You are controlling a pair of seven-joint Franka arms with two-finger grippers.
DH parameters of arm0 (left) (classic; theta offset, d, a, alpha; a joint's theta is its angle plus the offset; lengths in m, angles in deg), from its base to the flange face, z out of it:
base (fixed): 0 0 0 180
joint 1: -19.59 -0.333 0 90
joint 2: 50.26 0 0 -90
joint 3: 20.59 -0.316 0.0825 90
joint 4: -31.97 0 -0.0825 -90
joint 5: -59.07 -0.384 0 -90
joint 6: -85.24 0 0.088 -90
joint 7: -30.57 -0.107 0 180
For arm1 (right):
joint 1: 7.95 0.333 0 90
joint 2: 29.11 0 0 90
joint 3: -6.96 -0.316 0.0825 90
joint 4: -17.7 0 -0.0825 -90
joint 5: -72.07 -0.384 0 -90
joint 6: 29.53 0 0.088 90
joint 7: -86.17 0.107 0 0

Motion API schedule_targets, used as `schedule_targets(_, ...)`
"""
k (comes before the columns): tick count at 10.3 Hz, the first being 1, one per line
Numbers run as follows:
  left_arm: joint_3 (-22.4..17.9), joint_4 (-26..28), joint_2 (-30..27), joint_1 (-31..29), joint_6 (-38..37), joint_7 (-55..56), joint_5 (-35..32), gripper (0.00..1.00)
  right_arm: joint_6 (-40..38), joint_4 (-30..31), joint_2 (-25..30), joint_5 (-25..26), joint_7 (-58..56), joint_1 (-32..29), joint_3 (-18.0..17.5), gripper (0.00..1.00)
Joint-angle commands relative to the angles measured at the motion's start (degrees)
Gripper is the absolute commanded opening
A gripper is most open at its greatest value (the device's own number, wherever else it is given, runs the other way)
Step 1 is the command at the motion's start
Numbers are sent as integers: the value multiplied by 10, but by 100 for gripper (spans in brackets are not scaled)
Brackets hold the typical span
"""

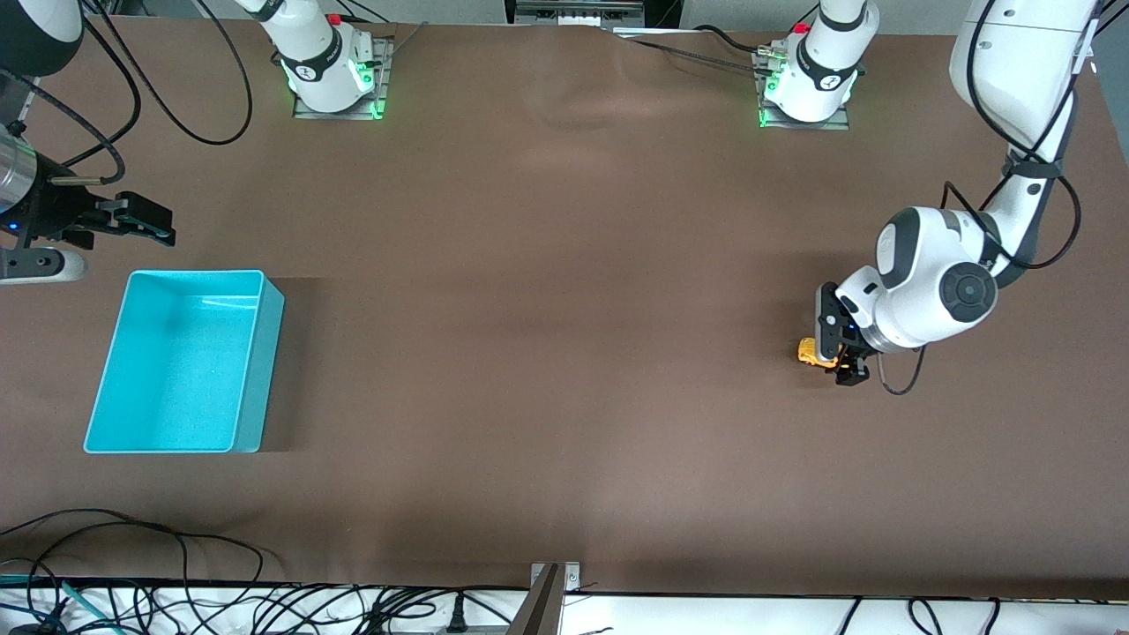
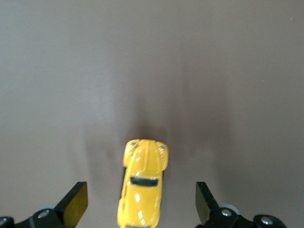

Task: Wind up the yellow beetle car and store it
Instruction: 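Move the left gripper down over the yellow beetle car, then close the left gripper on the yellow car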

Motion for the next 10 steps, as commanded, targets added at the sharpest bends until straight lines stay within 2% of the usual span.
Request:
schedule_targets(1,0,18,4,-2,30,-15,-41,100,10,-10,-2,1,3,18,-6,100)
schedule_targets(6,-2,16,34,-9,89,-14,-51,100,10,-10,-2,-1,5,14,-3,100)
schedule_targets(7,-3,16,41,-16,91,-12,-51,94,11,-10,-2,-1,6,16,-4,100)
schedule_targets(8,-4,15,42,-19,91,-13,-53,73,11,-10,-2,-1,6,18,-5,100)
schedule_targets(10,-3,16,41,-20,84,-6,-58,20,10,-10,-2,0,6,18,-5,100)
